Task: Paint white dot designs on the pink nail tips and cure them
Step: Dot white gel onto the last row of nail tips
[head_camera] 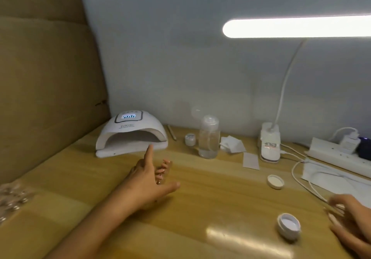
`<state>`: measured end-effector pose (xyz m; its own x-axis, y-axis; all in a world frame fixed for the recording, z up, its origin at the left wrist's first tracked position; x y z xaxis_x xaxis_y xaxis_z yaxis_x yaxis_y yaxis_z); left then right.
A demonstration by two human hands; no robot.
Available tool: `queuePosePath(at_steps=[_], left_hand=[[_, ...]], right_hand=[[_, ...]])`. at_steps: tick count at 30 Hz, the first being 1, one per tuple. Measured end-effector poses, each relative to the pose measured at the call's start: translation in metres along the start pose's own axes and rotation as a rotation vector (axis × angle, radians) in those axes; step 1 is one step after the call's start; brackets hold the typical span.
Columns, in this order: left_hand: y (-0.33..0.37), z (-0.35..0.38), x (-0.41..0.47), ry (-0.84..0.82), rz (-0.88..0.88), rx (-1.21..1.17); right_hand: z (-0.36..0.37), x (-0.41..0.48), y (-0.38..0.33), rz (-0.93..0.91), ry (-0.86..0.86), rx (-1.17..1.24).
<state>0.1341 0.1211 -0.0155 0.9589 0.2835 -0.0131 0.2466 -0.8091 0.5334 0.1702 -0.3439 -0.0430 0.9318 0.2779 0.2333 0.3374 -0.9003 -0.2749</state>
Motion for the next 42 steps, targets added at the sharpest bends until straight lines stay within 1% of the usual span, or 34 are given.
queuePosePath(at_steps=[1,2,3,5,7,8,10,11,12,13,14,15,16,17,19,22,25,27,31,34,37,40,42], left_hand=[[0.001,0.011,0.000,-0.038,0.031,0.014],[0.001,0.016,-0.002,-0.064,0.041,0.023],[0.005,0.019,-0.004,-0.085,0.058,0.012],[0.014,0.027,-0.008,-0.116,0.094,-0.031],[0.038,0.042,-0.028,-0.213,0.196,-0.104],[0.055,0.053,-0.042,-0.283,0.281,-0.133],[0.091,0.073,-0.074,-0.469,0.477,-0.180],[0.105,0.082,-0.089,-0.573,0.546,-0.205],[0.115,0.087,-0.098,-0.647,0.583,-0.224],[0.121,0.089,-0.100,-0.673,0.609,-0.220],[0.124,0.089,-0.099,-0.646,0.629,-0.193],[0.126,0.087,-0.094,-0.583,0.644,-0.154],[0.126,0.087,-0.089,-0.510,0.645,-0.128],[0.127,0.086,-0.084,-0.444,0.645,-0.125],[0.136,0.087,-0.079,-0.369,0.664,-0.176],[0.159,0.097,-0.086,-0.404,0.733,-0.291],[0.183,0.111,-0.105,-0.443,0.853,-0.337],[0.192,0.118,-0.115,-0.451,0.877,-0.375],[0.196,0.123,-0.120,-0.463,0.839,-0.460],[0.195,0.123,-0.116,-0.425,0.804,-0.481],[0.196,0.125,-0.113,-0.404,0.770,-0.498],[0.191,0.119,-0.108,-0.354,0.709,-0.616],[0.186,0.108,-0.109,-0.297,0.710,-0.707]], right_hand=[[0.003,0.002,-0.009,0.003,-0.004,0.062],[-0.001,0.005,-0.016,0.007,0.018,0.046],[-0.002,0.002,-0.017,-0.034,0.046,0.026],[-0.010,-0.003,-0.013,-0.036,0.073,0.084],[-0.020,-0.011,-0.004,0.020,0.045,0.230],[-0.026,-0.014,-0.004,0.014,0.052,0.315],[-0.048,-0.010,-0.008,0.034,0.157,0.527],[-0.050,-0.009,-0.005,0.045,0.177,0.689],[-0.043,-0.008,-0.006,0.021,0.139,0.864],[-0.038,-0.008,-0.007,0.076,0.127,1.075],[-0.030,-0.004,-0.013,0.148,0.080,1.343],[-0.026,0.001,-0.019,0.168,0.053,1.527],[-0.026,0.006,-0.027,0.220,0.031,1.615],[-0.029,0.010,-0.034,0.241,0.015,1.621],[-0.035,0.007,-0.050,0.164,0.028,1.480],[-0.038,0.005,-0.070,0.136,0.111,1.312],[-0.035,0.001,-0.083,0.112,0.202,1.229],[-0.033,-0.004,-0.087,0.099,0.246,1.176],[-0.032,-0.011,-0.089,0.045,0.280,1.055],[-0.031,-0.010,-0.095,-0.025,0.280,1.005],[-0.030,-0.005,-0.103,-0.112,0.268,0.895],[-0.029,-0.001,-0.106,-0.154,0.273,0.867],[-0.024,-0.001,-0.107,-0.158,0.248,0.867]])
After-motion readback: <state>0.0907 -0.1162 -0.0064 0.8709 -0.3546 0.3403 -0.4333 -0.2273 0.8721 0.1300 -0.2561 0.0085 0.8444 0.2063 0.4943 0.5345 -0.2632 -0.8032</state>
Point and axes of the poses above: each hand's wrist, its own x-axis towards the middle knuckle, its own z-axis out of the palm, y = z × x, the point moved 9 cm from there along x, towards the middle knuckle, and after that the axes turned 2 degrees about y, right-handed, at the moved point
